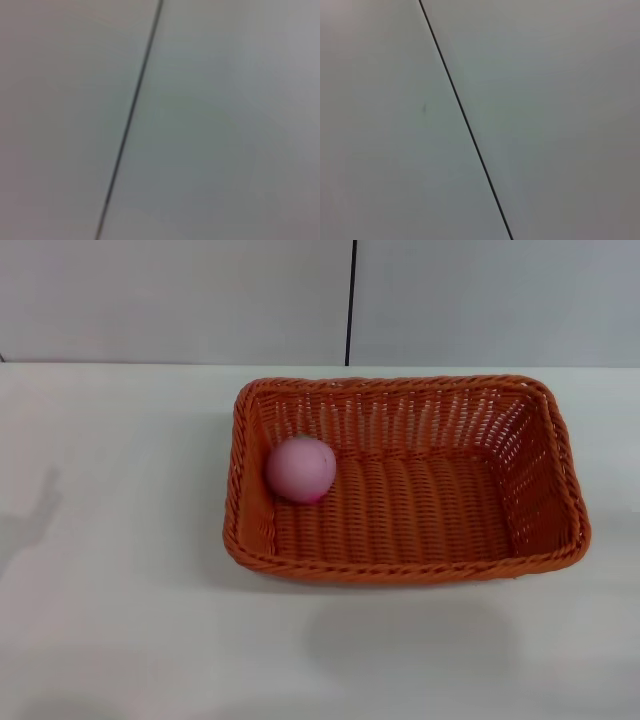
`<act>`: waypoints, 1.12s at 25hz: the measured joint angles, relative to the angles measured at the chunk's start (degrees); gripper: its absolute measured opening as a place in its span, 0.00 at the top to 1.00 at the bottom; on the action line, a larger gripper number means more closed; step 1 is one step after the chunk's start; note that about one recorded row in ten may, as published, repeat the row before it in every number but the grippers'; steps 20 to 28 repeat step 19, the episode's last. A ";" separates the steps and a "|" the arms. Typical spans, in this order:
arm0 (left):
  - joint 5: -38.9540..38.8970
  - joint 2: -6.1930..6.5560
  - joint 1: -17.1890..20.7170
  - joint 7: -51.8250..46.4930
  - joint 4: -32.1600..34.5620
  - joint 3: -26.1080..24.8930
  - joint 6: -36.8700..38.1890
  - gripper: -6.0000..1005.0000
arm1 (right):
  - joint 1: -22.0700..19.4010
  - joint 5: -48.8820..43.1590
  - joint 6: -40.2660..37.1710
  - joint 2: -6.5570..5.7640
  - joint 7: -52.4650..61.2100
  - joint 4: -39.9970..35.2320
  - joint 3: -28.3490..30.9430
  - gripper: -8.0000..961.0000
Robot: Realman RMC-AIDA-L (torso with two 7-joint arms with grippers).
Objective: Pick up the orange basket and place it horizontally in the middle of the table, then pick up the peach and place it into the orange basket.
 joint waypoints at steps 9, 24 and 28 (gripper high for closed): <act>-1.61 -0.07 0.39 0.53 1.54 -0.13 0.29 0.17 | 1.38 -0.03 -0.21 0.06 -6.97 4.76 5.33 0.45; -1.78 0.04 -0.60 0.25 2.86 -0.19 0.83 0.17 | 1.31 -2.89 2.17 -0.20 -5.48 4.45 4.00 0.45; -1.78 0.04 -0.60 0.25 2.86 -0.19 0.83 0.17 | 1.31 -2.89 2.17 -0.20 -5.48 4.45 4.00 0.45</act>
